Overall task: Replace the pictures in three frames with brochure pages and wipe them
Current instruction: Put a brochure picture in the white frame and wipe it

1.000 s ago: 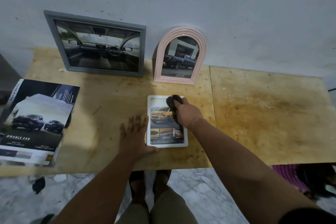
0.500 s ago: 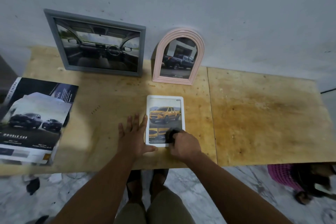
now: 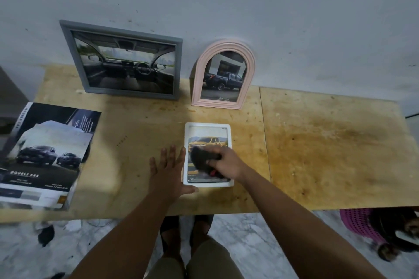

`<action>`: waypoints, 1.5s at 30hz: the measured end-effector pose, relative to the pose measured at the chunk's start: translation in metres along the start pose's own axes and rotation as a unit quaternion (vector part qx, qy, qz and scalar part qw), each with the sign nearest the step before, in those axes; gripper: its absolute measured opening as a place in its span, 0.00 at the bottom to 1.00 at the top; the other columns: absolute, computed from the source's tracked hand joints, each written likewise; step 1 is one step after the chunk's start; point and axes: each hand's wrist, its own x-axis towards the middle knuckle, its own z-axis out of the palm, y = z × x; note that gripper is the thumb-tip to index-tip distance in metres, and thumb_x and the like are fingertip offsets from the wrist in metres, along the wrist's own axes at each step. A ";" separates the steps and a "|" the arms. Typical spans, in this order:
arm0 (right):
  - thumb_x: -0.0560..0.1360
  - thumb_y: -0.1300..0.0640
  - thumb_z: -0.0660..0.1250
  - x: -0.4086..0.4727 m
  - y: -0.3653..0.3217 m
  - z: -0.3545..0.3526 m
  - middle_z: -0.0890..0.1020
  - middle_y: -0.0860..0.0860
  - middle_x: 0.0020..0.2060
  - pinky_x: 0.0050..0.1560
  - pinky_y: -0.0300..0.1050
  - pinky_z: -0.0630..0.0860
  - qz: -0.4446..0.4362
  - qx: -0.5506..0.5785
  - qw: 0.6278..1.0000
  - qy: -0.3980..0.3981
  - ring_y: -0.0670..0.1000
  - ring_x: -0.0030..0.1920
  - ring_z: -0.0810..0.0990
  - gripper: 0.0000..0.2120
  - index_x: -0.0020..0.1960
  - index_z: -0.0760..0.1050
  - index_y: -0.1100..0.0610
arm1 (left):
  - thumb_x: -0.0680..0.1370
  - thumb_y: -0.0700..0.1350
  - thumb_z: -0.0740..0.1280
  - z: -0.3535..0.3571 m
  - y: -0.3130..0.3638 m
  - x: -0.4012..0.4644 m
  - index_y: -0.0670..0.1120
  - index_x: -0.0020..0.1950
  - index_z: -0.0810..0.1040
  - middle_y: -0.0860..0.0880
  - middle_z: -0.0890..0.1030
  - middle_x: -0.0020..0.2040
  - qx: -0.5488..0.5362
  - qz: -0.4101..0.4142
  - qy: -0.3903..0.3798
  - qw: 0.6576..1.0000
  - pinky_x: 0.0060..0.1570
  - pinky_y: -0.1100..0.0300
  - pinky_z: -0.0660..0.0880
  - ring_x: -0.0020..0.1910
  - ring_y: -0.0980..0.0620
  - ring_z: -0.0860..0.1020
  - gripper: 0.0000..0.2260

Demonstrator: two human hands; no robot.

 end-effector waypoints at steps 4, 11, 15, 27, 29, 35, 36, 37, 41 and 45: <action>0.76 0.63 0.71 0.026 -0.013 -0.026 0.82 0.53 0.64 0.57 0.42 0.79 -0.082 -0.115 0.973 0.182 0.54 0.59 0.82 0.31 0.77 0.70 0.51 | 0.61 0.81 0.60 0.004 -0.002 0.001 0.55 0.79 0.28 0.46 0.29 0.79 -0.014 0.010 0.003 1.000 0.74 0.33 0.36 0.79 0.41 0.32 0.61; 0.75 0.57 0.69 0.044 -0.005 0.005 0.82 0.53 0.60 0.57 0.56 0.69 -0.125 -0.421 0.877 0.194 0.58 0.61 0.75 0.36 0.80 0.60 0.51 | 0.63 0.81 0.60 0.005 -0.004 0.001 0.56 0.76 0.23 0.48 0.26 0.77 -0.008 0.007 0.000 1.000 0.74 0.34 0.35 0.78 0.41 0.30 0.60; 0.73 0.63 0.69 0.024 0.012 0.027 0.84 0.55 0.56 0.56 0.54 0.75 -0.197 -0.399 0.879 0.170 0.59 0.57 0.81 0.25 0.70 0.77 0.53 | 0.64 0.80 0.60 0.003 -0.003 0.001 0.56 0.72 0.19 0.48 0.25 0.76 -0.011 0.003 -0.010 1.000 0.73 0.34 0.33 0.78 0.41 0.30 0.60; 0.76 0.69 0.63 0.020 -0.020 -0.026 0.85 0.52 0.54 0.56 0.46 0.80 -0.090 -0.106 0.975 0.171 0.55 0.54 0.83 0.20 0.64 0.82 0.55 | 0.64 0.78 0.63 0.003 -0.004 0.000 0.56 0.78 0.27 0.48 0.27 0.78 -0.025 0.009 0.003 1.000 0.73 0.34 0.34 0.76 0.43 0.28 0.59; 0.77 0.66 0.64 0.030 -0.026 -0.027 0.85 0.54 0.57 0.56 0.46 0.79 -0.127 -0.156 0.953 0.228 0.56 0.55 0.83 0.20 0.67 0.79 0.55 | 0.64 0.78 0.62 0.003 -0.004 0.000 0.56 0.78 0.27 0.47 0.27 0.78 -0.020 0.011 0.004 1.000 0.73 0.34 0.34 0.76 0.43 0.28 0.59; 0.75 0.68 0.66 0.061 0.006 0.014 0.64 0.57 0.80 0.81 0.57 0.56 -0.184 -0.433 0.876 0.104 0.57 0.81 0.58 0.33 0.79 0.65 0.57 | 0.65 0.79 0.62 0.006 -0.004 0.001 0.55 0.78 0.26 0.47 0.27 0.78 -0.004 0.009 0.006 1.000 0.74 0.34 0.34 0.78 0.41 0.30 0.59; 0.75 0.67 0.66 0.060 0.014 0.022 0.63 0.57 0.80 0.82 0.56 0.50 -0.187 -0.440 0.872 0.107 0.57 0.82 0.56 0.33 0.79 0.64 0.58 | 0.65 0.78 0.62 0.007 -0.004 0.001 0.55 0.78 0.27 0.47 0.27 0.78 -0.001 0.007 0.009 1.000 0.73 0.34 0.33 0.78 0.41 0.30 0.59; 0.75 0.67 0.66 0.058 0.020 0.028 0.63 0.58 0.80 0.82 0.56 0.47 -0.189 -0.438 0.872 0.113 0.58 0.82 0.56 0.34 0.79 0.65 0.58 | 0.65 0.78 0.62 0.007 -0.003 0.001 0.55 0.77 0.26 0.47 0.28 0.78 0.004 0.006 0.011 1.000 0.73 0.34 0.33 0.78 0.41 0.31 0.59; 0.75 0.64 0.68 0.042 0.036 0.045 0.62 0.57 0.80 0.81 0.55 0.42 -0.194 -0.452 0.866 0.092 0.58 0.82 0.55 0.34 0.80 0.64 0.56 | 0.66 0.77 0.63 0.008 -0.003 0.002 0.55 0.75 0.24 0.47 0.29 0.79 0.002 0.002 0.006 1.000 0.73 0.34 0.32 0.77 0.42 0.29 0.58; 0.80 0.64 0.60 0.017 0.040 0.052 0.57 0.54 0.82 0.82 0.52 0.39 -0.185 -0.434 0.881 0.036 0.55 0.83 0.49 0.31 0.82 0.60 0.53 | 0.66 0.76 0.63 0.008 -0.004 -0.001 0.58 0.74 0.22 0.47 0.30 0.80 -0.006 0.000 0.022 1.000 0.73 0.36 0.30 0.78 0.43 0.29 0.58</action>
